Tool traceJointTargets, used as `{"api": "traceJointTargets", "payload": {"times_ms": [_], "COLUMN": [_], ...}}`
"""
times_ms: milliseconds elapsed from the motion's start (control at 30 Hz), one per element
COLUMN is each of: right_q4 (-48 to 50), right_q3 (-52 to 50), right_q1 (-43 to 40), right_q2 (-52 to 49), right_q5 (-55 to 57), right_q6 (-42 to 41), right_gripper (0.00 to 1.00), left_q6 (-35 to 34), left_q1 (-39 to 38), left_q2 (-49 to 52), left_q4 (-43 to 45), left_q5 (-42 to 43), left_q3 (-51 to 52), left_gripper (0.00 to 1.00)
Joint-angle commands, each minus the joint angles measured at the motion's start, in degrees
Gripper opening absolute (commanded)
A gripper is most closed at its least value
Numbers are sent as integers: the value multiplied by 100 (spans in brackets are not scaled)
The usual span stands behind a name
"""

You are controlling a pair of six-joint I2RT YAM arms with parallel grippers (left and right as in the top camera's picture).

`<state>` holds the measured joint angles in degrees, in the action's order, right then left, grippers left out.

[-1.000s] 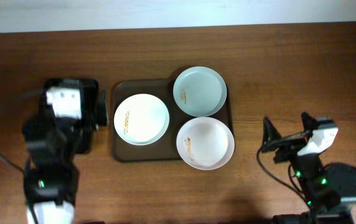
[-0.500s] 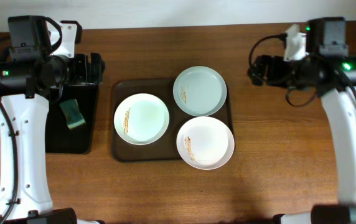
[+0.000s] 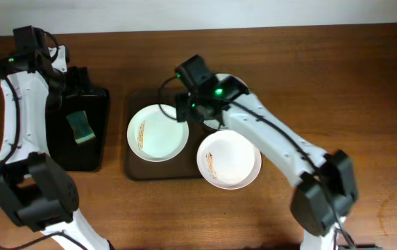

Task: Clean dirty plates on tray and stack at the side
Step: 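Move the right gripper to the rim of the left white plate, then grasp the green sponge from the black tray with the left gripper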

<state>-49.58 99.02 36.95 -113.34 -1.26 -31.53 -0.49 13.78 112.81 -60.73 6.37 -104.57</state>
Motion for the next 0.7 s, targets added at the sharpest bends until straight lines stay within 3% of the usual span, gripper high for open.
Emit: {"api": "traceJointTargets", "payload": {"times_ms": [0, 100, 367, 467, 533, 633, 667], "right_q4": [101, 146, 409, 474, 490, 507, 505], "right_q3": [63, 61, 52, 52, 52, 52, 52], "right_q1": [66, 63, 48, 50, 48, 48, 48], "right_q2": [-452, -743, -1502, -1628, -1735, -1735, -1735], "right_q5": [79, 22, -785, -780, -780, -732, -713], "right_q6": [-358, -839, -839, -839, -839, -839, -837], "right_gripper": [50, 47, 39, 23, 6, 4, 4], "left_q6": [-42, -39, -42, -42, -42, -319, -409], "left_q1": [-11, -11, -11, -11, -11, -11, -11], "left_q2": [66, 66, 66, 70, 74, 76, 76], "left_q4": [205, 240, 155, 63, -157, -494, -511], "left_q5": [-87, -87, -61, 295, 304, 304, 302], "left_q3": [-52, -52, -52, -46, -46, 22, 125], "left_gripper": [84, 84, 84, 84, 84, 75, 63]}}
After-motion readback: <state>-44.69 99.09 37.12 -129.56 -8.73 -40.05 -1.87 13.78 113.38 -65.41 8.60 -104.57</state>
